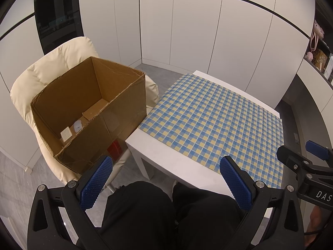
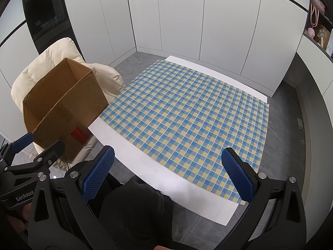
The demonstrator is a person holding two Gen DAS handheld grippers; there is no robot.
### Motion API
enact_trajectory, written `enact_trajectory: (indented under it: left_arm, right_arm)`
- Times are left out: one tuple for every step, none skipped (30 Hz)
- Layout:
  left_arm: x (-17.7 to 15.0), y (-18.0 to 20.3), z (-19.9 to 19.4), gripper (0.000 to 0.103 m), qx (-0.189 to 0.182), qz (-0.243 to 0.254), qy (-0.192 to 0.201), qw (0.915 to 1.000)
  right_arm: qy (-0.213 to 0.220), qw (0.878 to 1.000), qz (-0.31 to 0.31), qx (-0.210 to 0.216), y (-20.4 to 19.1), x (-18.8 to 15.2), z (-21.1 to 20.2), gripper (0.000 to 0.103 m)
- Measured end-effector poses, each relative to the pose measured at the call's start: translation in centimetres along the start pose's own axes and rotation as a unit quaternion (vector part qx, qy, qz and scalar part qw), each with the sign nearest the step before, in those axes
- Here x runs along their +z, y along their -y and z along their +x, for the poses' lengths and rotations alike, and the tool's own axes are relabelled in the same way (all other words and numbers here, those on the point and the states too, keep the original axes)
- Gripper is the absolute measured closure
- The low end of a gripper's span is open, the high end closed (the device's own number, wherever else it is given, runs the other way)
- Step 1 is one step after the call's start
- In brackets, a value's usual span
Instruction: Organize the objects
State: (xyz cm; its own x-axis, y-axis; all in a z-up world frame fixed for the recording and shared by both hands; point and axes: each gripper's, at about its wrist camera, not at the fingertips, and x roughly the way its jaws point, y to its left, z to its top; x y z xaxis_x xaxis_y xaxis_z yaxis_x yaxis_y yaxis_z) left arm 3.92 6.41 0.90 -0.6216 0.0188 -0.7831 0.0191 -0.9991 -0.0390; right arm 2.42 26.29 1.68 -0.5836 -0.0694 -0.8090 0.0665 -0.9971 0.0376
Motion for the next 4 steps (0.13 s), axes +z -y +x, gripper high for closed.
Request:
enact_trajectory:
  left_arm:
    - [-0.01, -0.04, -0.04, 0.000, -0.001, -0.001, 0.000, 1.0000]
    - [-0.02, -0.06, -0.05, 0.000, 0.000, 0.000, 0.001, 1.0000]
    - [-0.03, -0.04, -0.06, 0.000, 0.000, 0.001, 0.002, 1.0000]
    - [-0.01, -0.02, -0.05, 0.000, 0.001, 0.001, 0.002, 1.0000]
  right_arm:
    - [0.000, 1.000, 0.000, 0.000, 0.00, 0.01, -0.01, 0.000]
    - [0.000, 1.000, 0.000, 0.000, 0.00, 0.01, -0.01, 0.000]
    - [0.000, 1.000, 0.000, 0.000, 0.00, 0.02, 0.00, 0.000]
    - [0.000, 1.000, -0.001, 0.000, -0.01, 0.02, 0.00, 0.000]
